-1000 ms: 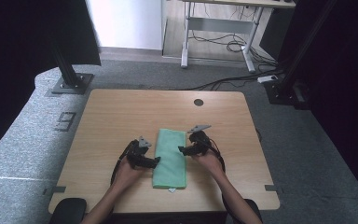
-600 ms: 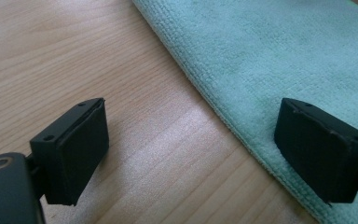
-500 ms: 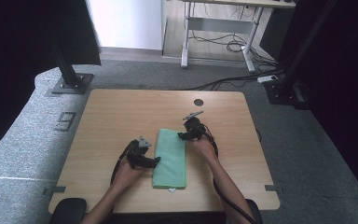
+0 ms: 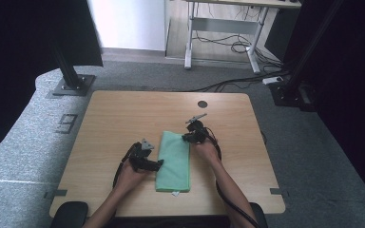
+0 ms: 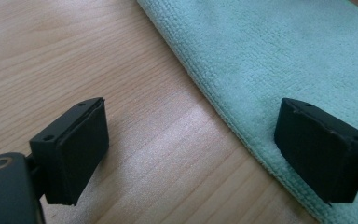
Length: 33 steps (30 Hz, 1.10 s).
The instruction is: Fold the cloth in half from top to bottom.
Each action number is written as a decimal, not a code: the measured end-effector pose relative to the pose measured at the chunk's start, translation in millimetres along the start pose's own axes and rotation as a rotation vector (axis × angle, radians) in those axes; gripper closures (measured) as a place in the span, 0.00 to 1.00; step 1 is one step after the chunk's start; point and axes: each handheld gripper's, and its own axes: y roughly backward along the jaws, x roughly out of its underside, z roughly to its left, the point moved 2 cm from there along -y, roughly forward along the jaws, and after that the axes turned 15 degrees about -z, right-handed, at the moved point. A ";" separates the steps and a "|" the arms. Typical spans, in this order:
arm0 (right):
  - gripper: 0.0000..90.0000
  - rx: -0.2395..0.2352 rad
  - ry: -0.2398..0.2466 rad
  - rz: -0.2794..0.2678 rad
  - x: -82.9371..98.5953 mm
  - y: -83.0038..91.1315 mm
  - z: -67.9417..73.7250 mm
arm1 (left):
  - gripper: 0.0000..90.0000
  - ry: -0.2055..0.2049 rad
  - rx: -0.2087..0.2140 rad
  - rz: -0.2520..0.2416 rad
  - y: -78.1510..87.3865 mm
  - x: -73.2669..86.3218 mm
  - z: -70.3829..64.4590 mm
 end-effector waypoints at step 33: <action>0.94 -0.150 0.161 -0.191 -23.3 105.7 61.6 | 0.11 0.003 -0.007 0.001 0.0 0.0 -0.5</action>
